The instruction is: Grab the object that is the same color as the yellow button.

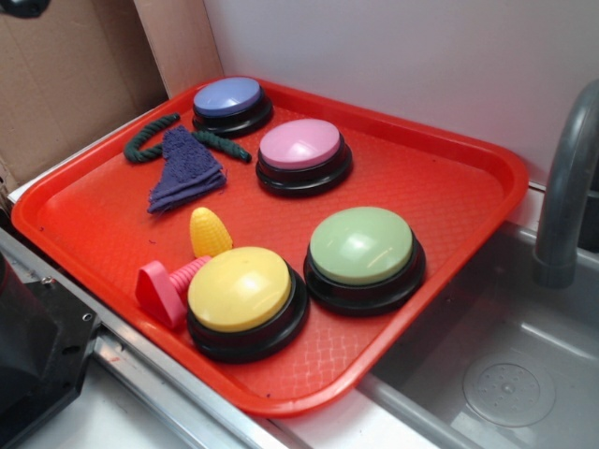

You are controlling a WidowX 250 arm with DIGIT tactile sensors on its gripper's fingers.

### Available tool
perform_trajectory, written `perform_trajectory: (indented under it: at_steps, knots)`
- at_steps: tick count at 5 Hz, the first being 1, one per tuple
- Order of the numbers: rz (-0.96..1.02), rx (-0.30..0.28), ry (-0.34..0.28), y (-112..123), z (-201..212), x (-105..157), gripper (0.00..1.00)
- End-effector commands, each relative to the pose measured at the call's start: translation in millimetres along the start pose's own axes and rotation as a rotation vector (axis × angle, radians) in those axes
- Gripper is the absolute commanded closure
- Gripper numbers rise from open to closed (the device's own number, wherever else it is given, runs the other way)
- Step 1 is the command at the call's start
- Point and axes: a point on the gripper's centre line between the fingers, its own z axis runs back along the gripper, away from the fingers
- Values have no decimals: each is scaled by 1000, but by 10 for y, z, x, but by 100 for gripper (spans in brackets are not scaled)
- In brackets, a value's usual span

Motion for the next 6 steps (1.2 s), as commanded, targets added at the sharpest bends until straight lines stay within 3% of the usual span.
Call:
perform_trajectory:
  at_steps: [1,2,4,6]
  knots:
    - [0,0,0,0,0,0,0]
    - [186,-17,-15,-59,-212,108,0]
    - [554,10,-60,-112,-785,337,0]
    - [753,10,-71,-67,-1456,518,0]
